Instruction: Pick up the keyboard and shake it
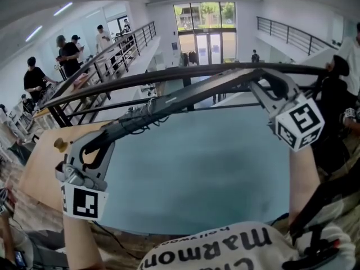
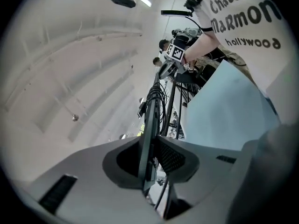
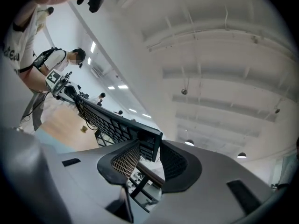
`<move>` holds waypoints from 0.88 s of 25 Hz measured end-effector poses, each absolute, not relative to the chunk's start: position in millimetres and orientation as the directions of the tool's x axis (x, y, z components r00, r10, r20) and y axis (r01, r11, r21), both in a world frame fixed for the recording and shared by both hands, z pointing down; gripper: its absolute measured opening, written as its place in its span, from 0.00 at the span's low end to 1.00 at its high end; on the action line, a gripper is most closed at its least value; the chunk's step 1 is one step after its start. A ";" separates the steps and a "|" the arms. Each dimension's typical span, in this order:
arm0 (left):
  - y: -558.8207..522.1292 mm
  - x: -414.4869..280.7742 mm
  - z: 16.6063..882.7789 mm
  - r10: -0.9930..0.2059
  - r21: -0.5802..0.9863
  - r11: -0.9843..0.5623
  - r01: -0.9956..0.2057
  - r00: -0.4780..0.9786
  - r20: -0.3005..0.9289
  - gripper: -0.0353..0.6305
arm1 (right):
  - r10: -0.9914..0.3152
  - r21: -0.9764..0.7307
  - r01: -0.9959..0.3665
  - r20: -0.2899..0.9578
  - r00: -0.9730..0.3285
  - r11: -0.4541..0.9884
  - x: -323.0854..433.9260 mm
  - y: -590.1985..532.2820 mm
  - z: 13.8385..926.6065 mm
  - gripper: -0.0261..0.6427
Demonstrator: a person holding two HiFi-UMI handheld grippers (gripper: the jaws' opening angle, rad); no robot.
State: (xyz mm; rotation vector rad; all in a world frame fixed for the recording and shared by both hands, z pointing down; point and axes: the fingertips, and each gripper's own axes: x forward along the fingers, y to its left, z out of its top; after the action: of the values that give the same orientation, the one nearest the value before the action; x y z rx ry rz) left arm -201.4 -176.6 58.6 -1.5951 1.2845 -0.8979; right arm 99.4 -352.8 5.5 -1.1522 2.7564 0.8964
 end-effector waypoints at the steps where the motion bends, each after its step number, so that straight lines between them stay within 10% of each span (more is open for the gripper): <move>1: -175.9 -199.5 56.6 -0.980 -0.944 -0.057 -0.325 0.197 -0.009 0.18 | -0.646 0.501 -0.666 -0.247 -0.722 0.553 102.2 -352.5 5.9 0.27; 11: -169.0 -191.1 45.5 -0.962 -0.968 0.149 -0.200 0.196 -0.188 0.18 | -0.610 0.489 -0.721 -0.397 -0.686 0.492 118.4 -337.9 -1.6 0.27; 22: -176.1 -195.9 54.9 -0.974 -0.976 0.072 -0.206 0.198 -0.114 0.18 | -0.646 0.444 -0.715 -0.326 -0.690 0.540 116.9 -341.7 14.6 0.26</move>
State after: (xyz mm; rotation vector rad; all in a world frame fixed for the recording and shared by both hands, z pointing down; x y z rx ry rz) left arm -195.9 -176.1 54.9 -1.3727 1.2342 -0.8834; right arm 116.9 -341.7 14.6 -1.1762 2.6466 0.8494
